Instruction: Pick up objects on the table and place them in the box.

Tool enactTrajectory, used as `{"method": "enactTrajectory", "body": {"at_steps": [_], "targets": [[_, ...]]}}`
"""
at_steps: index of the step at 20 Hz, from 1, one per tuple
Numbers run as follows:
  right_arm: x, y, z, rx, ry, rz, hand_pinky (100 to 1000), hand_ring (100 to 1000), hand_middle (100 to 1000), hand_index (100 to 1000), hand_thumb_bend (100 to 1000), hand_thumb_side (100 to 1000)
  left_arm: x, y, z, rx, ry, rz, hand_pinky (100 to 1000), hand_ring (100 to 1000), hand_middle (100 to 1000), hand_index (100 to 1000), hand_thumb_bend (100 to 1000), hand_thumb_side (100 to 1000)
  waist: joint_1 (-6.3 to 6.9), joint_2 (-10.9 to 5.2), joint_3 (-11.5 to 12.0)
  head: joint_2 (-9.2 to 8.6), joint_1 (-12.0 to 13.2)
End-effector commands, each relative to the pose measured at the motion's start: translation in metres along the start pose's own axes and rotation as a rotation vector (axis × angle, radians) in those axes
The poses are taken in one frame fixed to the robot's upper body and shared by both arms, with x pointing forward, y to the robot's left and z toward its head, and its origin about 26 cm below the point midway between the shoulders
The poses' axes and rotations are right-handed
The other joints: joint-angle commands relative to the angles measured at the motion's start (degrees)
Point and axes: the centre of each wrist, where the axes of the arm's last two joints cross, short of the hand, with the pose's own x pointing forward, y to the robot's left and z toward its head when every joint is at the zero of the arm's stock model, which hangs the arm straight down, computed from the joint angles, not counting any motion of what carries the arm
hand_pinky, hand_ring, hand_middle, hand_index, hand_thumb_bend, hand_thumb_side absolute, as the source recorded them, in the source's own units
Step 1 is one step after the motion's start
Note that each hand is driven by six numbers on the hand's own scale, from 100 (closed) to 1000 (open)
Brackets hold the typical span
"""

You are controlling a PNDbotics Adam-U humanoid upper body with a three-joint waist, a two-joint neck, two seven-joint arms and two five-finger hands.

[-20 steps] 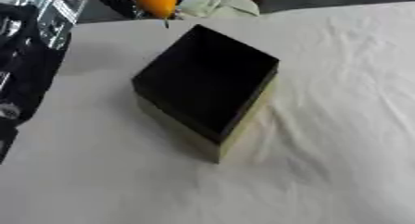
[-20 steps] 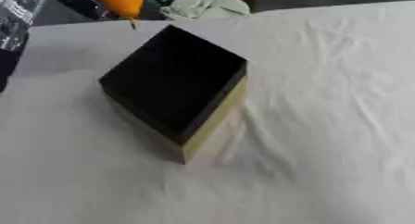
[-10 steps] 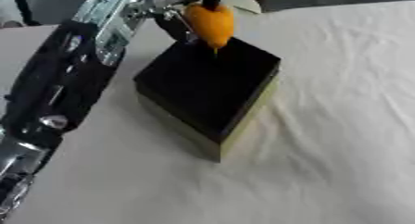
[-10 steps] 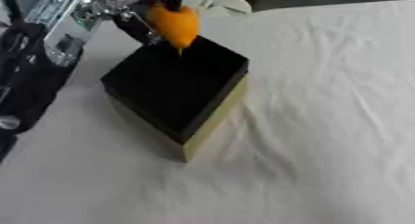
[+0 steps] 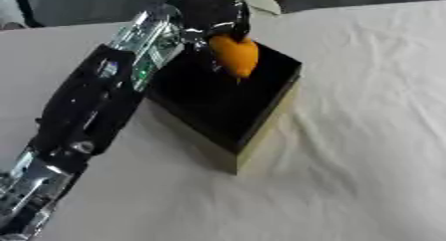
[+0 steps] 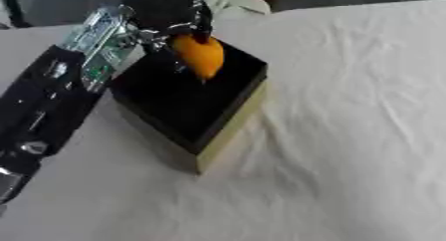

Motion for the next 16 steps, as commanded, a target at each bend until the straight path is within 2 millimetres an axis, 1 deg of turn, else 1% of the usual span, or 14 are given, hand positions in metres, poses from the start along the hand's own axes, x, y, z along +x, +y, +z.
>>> {"method": "enactTrajectory", "body": {"at_steps": [1, 3, 4, 6, 10, 11, 12, 13, 16], "targets": [[0.006, -0.002, -0.006, -0.004, -0.027, -0.004, 773, 753, 695, 855, 262, 1000, -0.001, 0.006, -0.001, 0.018, 0.000, -0.016, 100, 273, 409, 436, 445, 100, -0.55, -0.91, -0.06, 0.16, 0.31], [0.006, -0.002, -0.006, -0.005, -0.027, -0.003, 773, 753, 695, 855, 262, 1000, 0.000, 0.003, -0.002, 0.006, -0.007, -0.014, 100, 293, 428, 455, 439, 100, -0.61, -0.87, -0.09, 0.11, 0.42], [0.005, -0.003, -0.006, -0.006, -0.026, -0.002, 773, 753, 695, 855, 262, 1000, 0.001, 0.001, -0.002, 0.002, -0.011, -0.013, 107, 323, 454, 480, 449, 100, -0.62, -0.85, -0.10, 0.11, 0.44], [0.005, -0.003, -0.005, -0.007, -0.024, -0.002, 773, 753, 694, 855, 262, 1000, 0.003, 0.001, -0.003, -0.007, -0.030, -0.019, 175, 388, 491, 521, 474, 100, -0.63, -0.84, -0.11, 0.11, 0.45], [0.005, -0.003, -0.005, -0.007, -0.024, -0.001, 773, 753, 694, 855, 262, 1000, 0.004, 0.003, -0.002, -0.012, -0.042, -0.028, 175, 388, 491, 521, 474, 100, -0.62, -0.84, -0.11, 0.12, 0.45], [0.005, -0.003, -0.005, -0.006, -0.022, -0.001, 772, 753, 694, 855, 264, 1000, 0.005, 0.005, -0.002, -0.017, -0.048, -0.041, 455, 622, 719, 802, 643, 100, -0.56, -0.87, -0.11, 0.06, 0.41], [0.005, -0.003, -0.005, -0.006, -0.021, 0.000, 772, 753, 694, 855, 265, 1000, 0.006, 0.008, -0.001, -0.024, -0.056, -0.062, 462, 630, 727, 811, 650, 100, -0.53, -0.89, -0.11, 0.00, 0.37], [0.005, -0.003, -0.004, -0.007, -0.020, 0.001, 772, 753, 694, 855, 264, 1000, 0.006, 0.011, 0.001, -0.031, -0.059, -0.082, 536, 713, 796, 868, 706, 100, -0.52, -0.89, -0.11, -0.09, 0.33], [0.005, -0.003, -0.004, -0.008, -0.020, 0.002, 772, 753, 694, 855, 264, 1000, 0.007, 0.015, 0.004, -0.047, -0.047, -0.130, 575, 753, 824, 884, 729, 100, -0.52, -0.95, -0.14, -0.24, 0.34]]}}
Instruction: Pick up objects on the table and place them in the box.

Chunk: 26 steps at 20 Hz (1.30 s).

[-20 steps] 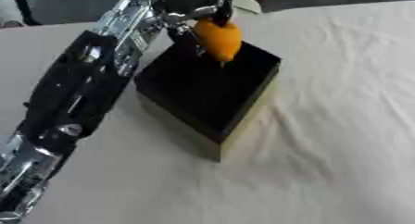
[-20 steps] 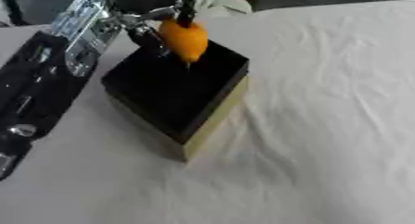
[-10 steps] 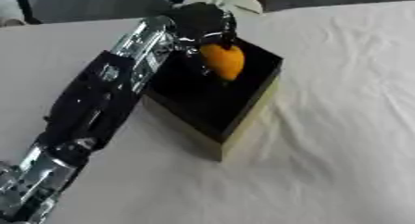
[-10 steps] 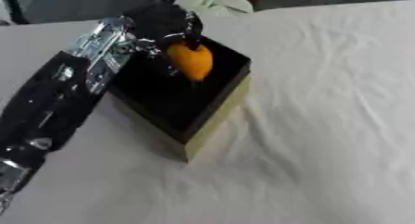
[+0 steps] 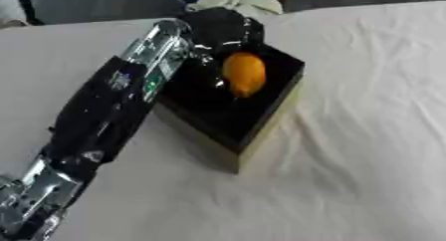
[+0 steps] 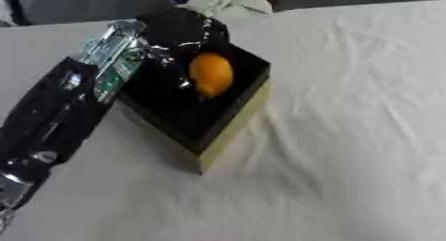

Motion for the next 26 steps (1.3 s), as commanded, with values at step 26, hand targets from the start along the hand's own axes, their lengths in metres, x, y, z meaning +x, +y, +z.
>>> {"method": "enactTrajectory", "body": {"at_steps": [26], "targets": [[0.005, -0.009, -0.009, -0.026, -0.047, 0.022, 772, 753, 696, 854, 265, 1000, -0.041, 0.074, 0.116, 0.559, 0.344, 0.033, 509, 658, 748, 775, 414, 203, -0.31, -1.82, 1.01, -0.61, -2.81]]}}
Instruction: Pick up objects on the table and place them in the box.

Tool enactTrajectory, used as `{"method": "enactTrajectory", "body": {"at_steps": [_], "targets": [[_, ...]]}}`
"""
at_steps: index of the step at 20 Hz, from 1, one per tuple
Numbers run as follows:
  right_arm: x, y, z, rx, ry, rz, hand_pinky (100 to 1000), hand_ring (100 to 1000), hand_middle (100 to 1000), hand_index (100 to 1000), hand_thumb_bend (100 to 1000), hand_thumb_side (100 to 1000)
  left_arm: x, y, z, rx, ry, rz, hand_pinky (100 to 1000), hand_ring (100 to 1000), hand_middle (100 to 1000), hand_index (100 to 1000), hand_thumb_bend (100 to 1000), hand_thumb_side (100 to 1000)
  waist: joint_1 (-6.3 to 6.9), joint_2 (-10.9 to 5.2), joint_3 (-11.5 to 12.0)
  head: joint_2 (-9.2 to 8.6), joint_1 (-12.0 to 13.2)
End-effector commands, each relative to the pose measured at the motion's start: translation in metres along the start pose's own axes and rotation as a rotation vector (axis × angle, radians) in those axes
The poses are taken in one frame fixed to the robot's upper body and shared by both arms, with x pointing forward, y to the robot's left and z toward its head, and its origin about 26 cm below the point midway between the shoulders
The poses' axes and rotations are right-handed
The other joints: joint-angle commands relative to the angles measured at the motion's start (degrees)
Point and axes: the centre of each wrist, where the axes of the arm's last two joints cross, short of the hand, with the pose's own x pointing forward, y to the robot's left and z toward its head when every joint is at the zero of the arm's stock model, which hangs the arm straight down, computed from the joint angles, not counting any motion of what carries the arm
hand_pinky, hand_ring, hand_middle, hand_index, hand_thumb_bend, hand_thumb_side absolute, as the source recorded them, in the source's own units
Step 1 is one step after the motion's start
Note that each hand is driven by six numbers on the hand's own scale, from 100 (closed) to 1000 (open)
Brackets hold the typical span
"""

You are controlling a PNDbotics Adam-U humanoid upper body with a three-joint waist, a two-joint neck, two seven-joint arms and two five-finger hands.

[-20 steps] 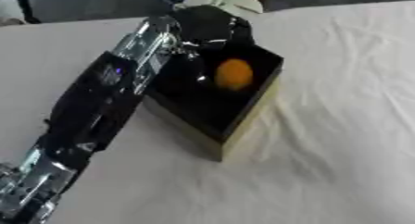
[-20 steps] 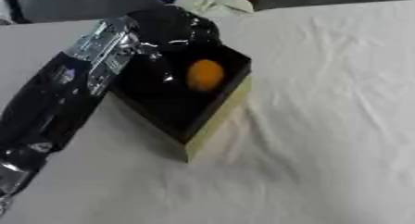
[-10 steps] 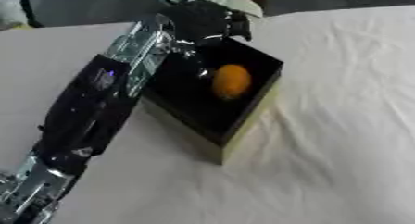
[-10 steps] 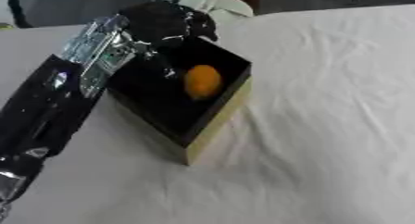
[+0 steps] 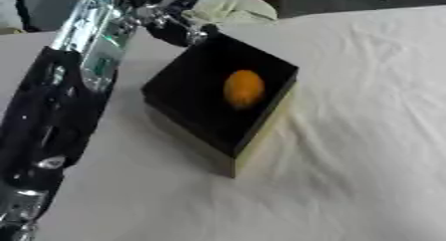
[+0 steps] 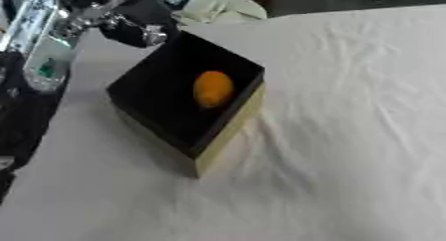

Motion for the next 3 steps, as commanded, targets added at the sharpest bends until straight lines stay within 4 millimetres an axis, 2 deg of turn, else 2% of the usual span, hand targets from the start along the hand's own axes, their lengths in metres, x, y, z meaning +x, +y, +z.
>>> {"method": "enactTrajectory", "body": {"at_steps": [1, 3], "targets": [[0.006, -0.005, -0.009, -0.002, -0.047, 0.016, 772, 752, 696, 855, 265, 1000, -0.013, 0.035, 0.016, 0.127, 0.059, -0.033, 510, 657, 748, 780, 409, 223, -0.33, -1.26, 0.21, -0.01, -0.48], [0.007, -0.005, -0.010, -0.004, -0.050, 0.018, 772, 752, 696, 855, 266, 1000, -0.015, 0.042, 0.027, 0.171, 0.085, -0.030, 521, 664, 753, 779, 388, 248, -0.41, -1.21, 0.36, 0.07, -0.60]]}}
